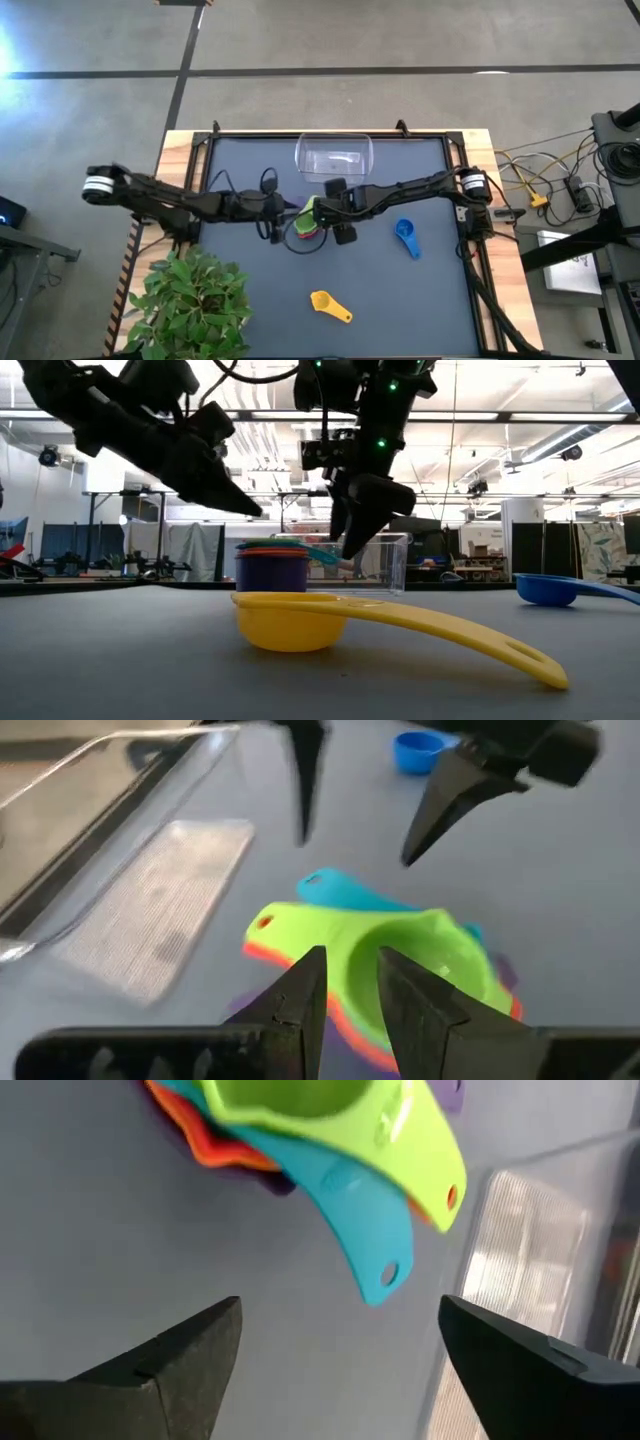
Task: Nest measuring cups in basket
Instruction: Move the nested measuring cups to the center of the table
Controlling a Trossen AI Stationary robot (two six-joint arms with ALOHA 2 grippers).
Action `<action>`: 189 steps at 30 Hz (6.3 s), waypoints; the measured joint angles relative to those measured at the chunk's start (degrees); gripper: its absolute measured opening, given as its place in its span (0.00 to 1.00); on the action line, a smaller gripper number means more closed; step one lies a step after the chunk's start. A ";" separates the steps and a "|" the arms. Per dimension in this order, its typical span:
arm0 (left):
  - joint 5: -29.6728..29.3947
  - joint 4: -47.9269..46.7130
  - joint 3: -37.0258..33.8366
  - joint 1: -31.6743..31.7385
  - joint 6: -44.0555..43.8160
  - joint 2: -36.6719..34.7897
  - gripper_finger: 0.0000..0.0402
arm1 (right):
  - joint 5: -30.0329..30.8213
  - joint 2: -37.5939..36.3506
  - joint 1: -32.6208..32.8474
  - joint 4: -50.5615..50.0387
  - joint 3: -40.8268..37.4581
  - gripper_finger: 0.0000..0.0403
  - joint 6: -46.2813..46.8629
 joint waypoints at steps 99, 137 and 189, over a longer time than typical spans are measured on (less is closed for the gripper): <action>6.90 5.92 5.90 12.93 -7.57 19.28 0.19 | -21.78 -5.79 -1.59 0.96 -4.22 0.06 1.93; 22.20 6.02 5.20 12.26 -1.86 8.75 0.19 | -16.71 -7.74 -0.98 -1.69 -4.99 0.20 0.98; 20.52 17.85 -12.64 11.53 -7.81 -13.79 0.19 | -25.58 -1.18 -6.91 16.69 -8.14 0.65 -1.64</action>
